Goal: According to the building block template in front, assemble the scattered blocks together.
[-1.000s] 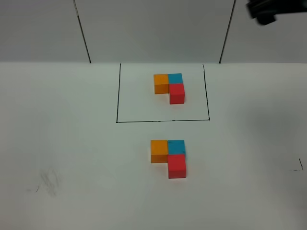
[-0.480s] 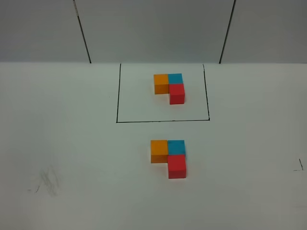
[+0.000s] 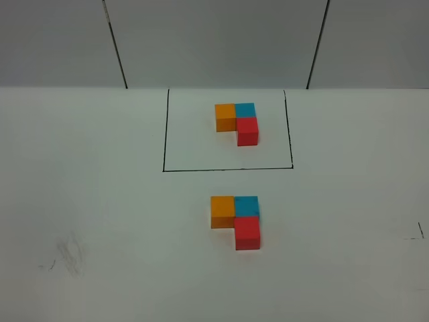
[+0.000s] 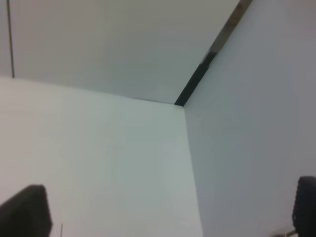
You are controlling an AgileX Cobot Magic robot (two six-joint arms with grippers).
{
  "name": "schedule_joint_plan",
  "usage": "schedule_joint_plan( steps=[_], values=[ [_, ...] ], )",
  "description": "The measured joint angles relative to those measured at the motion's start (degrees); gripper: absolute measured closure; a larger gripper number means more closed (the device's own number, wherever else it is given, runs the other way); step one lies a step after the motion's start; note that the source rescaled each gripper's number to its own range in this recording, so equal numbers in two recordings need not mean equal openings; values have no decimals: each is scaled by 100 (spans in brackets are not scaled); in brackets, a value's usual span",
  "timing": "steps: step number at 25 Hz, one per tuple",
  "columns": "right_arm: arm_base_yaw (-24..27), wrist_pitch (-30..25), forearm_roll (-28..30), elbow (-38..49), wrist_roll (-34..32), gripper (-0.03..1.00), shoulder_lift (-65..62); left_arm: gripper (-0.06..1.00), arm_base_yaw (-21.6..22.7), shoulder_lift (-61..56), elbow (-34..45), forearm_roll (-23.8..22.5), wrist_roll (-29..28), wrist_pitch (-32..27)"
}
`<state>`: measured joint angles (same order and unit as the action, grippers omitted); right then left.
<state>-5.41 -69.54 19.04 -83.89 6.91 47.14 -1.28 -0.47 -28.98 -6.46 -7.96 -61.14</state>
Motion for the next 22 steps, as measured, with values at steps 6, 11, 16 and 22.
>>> schedule_joint_plan(
  steps=[6,11,16,22],
  values=[
    [0,192,-133,1544,-158,3,-1404,27,0,0,0,0,0,0],
    [0,970,-390,2900,-207,5,-2953,27,0,0,0,0,0,0],
    [0,1428,-600,3896,-571,5,-4278,27,0,0,0,0,0,0],
    [0,1165,-718,4664,-1307,7,-4752,27,0,0,0,0,0,0]
  ],
)
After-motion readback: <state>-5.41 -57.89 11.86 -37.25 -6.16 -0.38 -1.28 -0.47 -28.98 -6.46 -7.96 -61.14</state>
